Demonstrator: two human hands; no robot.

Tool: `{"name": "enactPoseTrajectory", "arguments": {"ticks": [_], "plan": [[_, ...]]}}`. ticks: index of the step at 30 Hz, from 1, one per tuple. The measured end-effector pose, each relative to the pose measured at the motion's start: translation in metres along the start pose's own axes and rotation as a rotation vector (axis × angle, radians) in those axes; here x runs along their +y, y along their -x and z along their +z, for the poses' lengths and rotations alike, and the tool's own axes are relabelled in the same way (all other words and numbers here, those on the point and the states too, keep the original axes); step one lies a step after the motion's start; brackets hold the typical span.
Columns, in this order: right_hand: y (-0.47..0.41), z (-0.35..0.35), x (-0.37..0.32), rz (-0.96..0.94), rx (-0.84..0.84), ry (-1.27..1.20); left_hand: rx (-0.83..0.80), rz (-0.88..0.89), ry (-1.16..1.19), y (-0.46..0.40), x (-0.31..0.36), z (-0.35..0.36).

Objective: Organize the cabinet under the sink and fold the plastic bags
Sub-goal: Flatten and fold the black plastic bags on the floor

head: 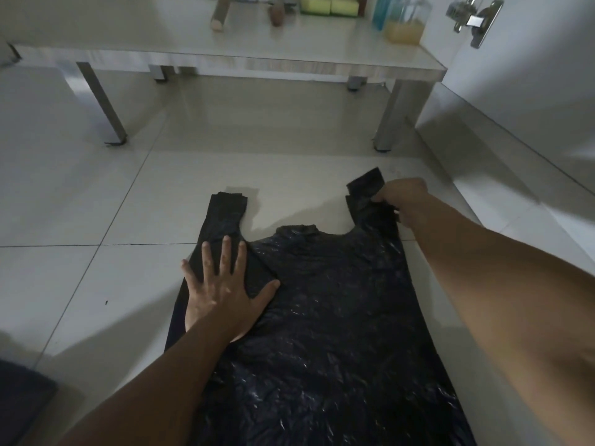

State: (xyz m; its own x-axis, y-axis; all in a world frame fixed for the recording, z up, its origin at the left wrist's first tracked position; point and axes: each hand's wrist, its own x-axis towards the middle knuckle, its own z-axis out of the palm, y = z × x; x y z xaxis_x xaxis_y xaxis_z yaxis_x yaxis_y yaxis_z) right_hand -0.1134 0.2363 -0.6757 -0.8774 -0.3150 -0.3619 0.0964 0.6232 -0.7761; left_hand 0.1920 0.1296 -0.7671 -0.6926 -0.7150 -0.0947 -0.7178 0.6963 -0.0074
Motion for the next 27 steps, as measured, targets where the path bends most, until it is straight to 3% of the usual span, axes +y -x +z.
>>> {"name": "enactPoseTrajectory", "arguments": {"ticks": [3,6,8,9,11,14,27], "plan": [[-0.003,0.002,0.010,-0.057,0.071,-0.009,0.010,-0.002,-0.009,0.000,0.000,0.000],[0.013,0.016,0.023,-0.140,0.264,0.178,0.013,-0.005,-0.005,0.000,0.000,0.000],[0.043,0.027,0.032,-0.392,0.408,0.307,0.019,-0.006,0.006,0.000,0.000,0.000],[0.059,0.034,0.040,-0.542,0.418,0.368,0.021,-0.008,0.011,0.001,0.000,0.000],[0.084,0.045,0.068,-0.689,0.261,0.602,0.029,-0.010,0.016,0.001,0.001,0.001],[0.087,0.048,0.111,-0.522,0.015,0.956,0.031,-0.023,0.026,0.001,0.001,0.000],[0.075,0.044,0.115,-0.401,0.048,1.002,0.012,-0.051,0.045,0.000,0.000,-0.001]]}}
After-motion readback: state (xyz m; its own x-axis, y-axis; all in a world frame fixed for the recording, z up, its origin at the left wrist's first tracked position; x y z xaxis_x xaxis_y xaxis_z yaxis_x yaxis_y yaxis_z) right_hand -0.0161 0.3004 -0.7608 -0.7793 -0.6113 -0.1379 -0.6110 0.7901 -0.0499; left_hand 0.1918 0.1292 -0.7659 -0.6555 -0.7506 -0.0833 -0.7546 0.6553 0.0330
